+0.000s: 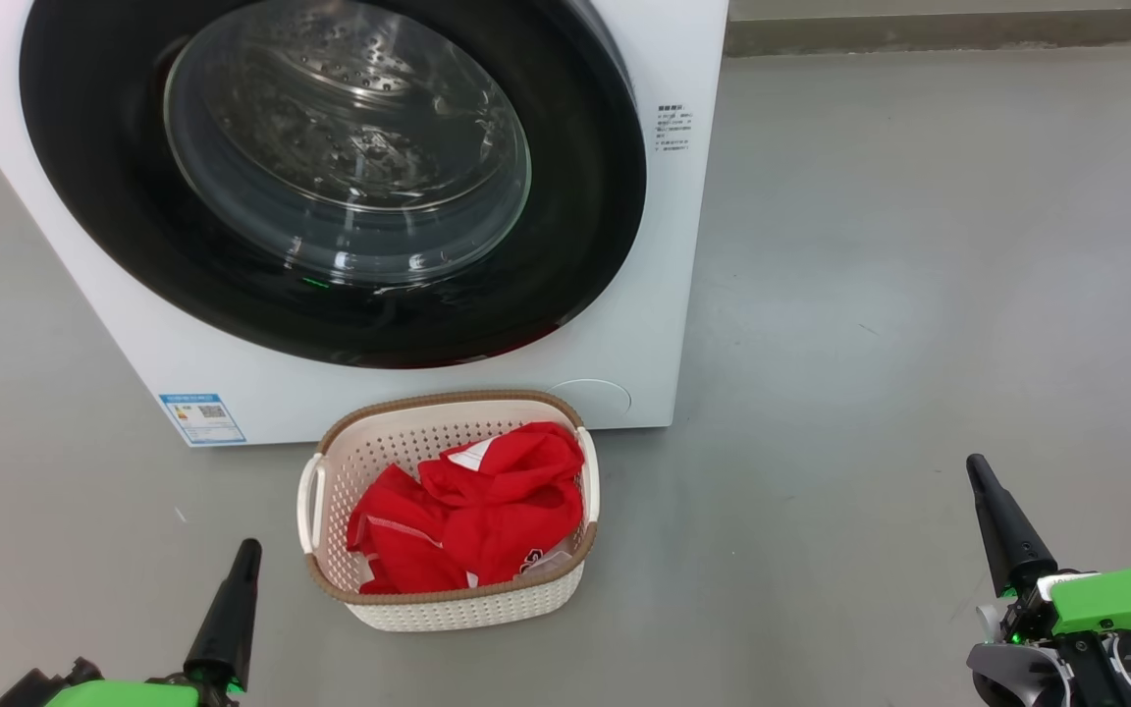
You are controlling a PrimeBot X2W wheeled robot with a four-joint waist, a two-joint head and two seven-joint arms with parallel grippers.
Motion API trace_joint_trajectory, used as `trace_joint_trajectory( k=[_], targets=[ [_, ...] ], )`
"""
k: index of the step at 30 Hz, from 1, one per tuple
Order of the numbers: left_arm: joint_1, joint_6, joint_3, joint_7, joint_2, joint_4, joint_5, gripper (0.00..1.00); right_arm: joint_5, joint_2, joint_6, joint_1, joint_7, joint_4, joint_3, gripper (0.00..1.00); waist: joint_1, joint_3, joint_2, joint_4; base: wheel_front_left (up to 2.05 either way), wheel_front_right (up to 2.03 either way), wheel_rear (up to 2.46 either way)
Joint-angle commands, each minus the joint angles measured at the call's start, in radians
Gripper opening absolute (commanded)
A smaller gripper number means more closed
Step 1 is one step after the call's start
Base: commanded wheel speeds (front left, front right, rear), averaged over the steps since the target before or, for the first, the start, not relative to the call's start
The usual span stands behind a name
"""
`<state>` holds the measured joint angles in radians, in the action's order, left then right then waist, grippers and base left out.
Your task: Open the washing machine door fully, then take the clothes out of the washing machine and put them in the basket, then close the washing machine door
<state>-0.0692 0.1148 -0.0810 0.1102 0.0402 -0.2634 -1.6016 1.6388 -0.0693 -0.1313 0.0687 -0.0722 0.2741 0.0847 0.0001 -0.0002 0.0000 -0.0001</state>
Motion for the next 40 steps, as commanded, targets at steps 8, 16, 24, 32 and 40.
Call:
trace_joint_trajectory(
  k=[8,16,24,32,40],
  targets=[
    [-0.046,0.008,-0.035,0.004,0.010,0.021,-0.005,0.00,0.008,-0.014,0.001,0.045,-0.005,-0.024,-0.015,0.00,0.0000,0.000,0.0000,0.000,0.00,0.00,0.00],
    [-0.046,0.008,-0.035,0.004,0.010,0.021,-0.005,0.00,0.007,-0.014,0.001,0.045,-0.006,-0.024,-0.014,0.00,0.0000,0.000,0.0000,0.000,0.00,0.00,0.00],
    [-0.046,0.008,-0.035,0.004,0.010,0.021,-0.005,0.00,0.006,-0.013,0.001,0.045,-0.007,-0.024,-0.014,0.00,0.0000,0.000,0.0000,0.000,0.00,0.00,0.00],
    [-0.046,0.008,-0.035,0.004,0.010,0.021,-0.005,0.00,0.006,-0.013,0.001,0.045,-0.007,-0.024,-0.013,0.00,0.0000,0.000,0.0000,0.000,0.00,0.00,0.00],
    [-0.046,0.008,-0.035,0.004,0.010,0.021,-0.005,0.00,0.005,-0.012,0.001,0.045,-0.008,-0.024,-0.012,0.00,0.0000,0.000,0.0000,0.000,0.00,0.00,0.00]
  ],
)
